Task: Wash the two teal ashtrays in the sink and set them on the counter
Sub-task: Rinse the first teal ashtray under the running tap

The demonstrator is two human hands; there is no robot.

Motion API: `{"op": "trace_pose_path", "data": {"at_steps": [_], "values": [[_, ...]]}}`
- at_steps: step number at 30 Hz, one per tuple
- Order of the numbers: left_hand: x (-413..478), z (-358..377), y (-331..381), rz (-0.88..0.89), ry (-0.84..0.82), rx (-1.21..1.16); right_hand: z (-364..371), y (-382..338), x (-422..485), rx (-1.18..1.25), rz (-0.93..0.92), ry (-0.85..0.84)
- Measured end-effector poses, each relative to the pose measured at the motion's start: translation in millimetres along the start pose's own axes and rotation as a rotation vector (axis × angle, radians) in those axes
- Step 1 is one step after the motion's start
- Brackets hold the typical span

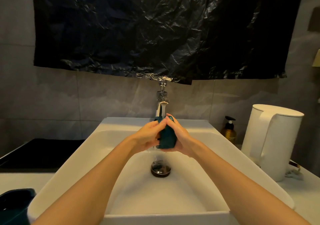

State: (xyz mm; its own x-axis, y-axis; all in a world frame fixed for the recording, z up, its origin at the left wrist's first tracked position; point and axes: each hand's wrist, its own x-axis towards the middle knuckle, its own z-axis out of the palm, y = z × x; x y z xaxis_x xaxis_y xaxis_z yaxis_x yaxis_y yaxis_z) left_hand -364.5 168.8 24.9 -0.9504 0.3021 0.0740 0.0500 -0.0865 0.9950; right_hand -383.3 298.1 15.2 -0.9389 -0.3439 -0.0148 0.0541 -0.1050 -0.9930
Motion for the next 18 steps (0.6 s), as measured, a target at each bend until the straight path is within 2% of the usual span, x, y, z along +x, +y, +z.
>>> {"op": "trace_pose_path", "data": {"at_steps": [4, 9, 12, 15, 18], "values": [[2.4, 0.1, 8.7, -0.02, 0.142, -0.308, -0.6, 0.5, -1.7, -0.098, -0.072, -0.046], [0.8, -0.5, 7.8, -0.089, 0.234, -0.343, 3.5, 4.3, -3.2, -0.314, -0.195, -0.044], [3.3, -0.1, 10.3, -0.024, 0.216, -0.277, 8.2, 3.7, 0.2, -0.217, -0.179, 0.051], [3.1, -1.6, 11.6, 0.025, 0.156, -0.255, 7.8, 1.5, 4.9, -0.132, -0.144, 0.055], [-0.1, 2.0, 8.6, 0.061, 0.053, -0.169, 5.4, -2.4, 2.2, 0.089, 0.052, 0.059]]}}
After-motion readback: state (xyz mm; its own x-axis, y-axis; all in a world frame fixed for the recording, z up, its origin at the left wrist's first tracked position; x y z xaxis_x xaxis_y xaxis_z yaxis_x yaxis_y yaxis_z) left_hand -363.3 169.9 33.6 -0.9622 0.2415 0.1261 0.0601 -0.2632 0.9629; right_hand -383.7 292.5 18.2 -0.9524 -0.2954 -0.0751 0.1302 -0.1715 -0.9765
